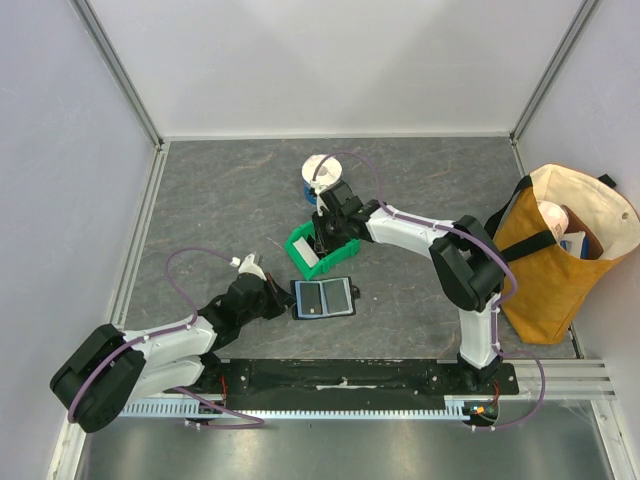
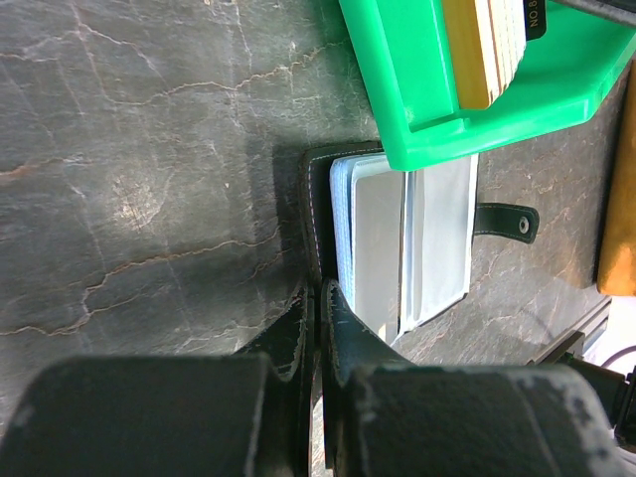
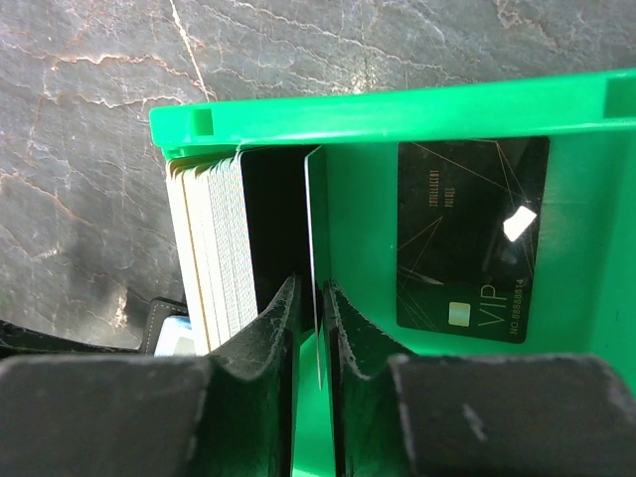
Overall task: Put the credit cards into the card holder
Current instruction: Pick up the credit card from the storage box.
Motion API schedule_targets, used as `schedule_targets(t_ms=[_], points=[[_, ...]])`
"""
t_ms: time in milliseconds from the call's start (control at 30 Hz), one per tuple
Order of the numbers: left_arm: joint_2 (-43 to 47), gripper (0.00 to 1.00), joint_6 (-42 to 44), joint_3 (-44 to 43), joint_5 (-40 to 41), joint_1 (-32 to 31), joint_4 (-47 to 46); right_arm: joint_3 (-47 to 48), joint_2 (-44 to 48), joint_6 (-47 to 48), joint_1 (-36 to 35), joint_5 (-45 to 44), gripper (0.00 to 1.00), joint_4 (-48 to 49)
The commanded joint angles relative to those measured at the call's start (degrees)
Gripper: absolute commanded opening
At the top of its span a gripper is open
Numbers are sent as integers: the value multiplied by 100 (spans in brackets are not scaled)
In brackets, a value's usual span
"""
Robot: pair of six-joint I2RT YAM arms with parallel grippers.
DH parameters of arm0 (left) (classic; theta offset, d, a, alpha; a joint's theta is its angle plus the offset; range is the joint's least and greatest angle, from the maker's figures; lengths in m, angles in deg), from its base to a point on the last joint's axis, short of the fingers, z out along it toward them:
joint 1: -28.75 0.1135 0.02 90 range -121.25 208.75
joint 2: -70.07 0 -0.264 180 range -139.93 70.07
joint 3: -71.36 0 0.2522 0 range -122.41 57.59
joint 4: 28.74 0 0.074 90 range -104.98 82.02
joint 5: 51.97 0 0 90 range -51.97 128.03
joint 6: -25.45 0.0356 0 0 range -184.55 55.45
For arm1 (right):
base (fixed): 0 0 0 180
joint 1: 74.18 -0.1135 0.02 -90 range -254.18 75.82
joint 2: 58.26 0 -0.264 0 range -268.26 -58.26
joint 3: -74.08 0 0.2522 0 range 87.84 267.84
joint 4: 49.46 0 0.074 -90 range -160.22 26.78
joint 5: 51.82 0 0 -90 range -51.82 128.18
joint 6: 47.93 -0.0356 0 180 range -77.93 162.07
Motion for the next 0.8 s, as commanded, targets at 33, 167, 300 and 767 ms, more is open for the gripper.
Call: schedule_targets(t_ms=[33, 167, 300, 767], points=[[17, 2, 195, -122, -9, 40, -254, 399, -131, 188, -95, -280, 20, -158], [79, 2, 195, -104, -9, 48, -211, 487, -79, 180, -95, -412, 13, -149], [149, 2, 230, -87, -88, 48, -140, 478, 184, 223, -104, -825, 2, -141], [1080, 2, 301, 212, -572, -39, 484, -567, 1889, -144, -122, -1450, 0, 334]])
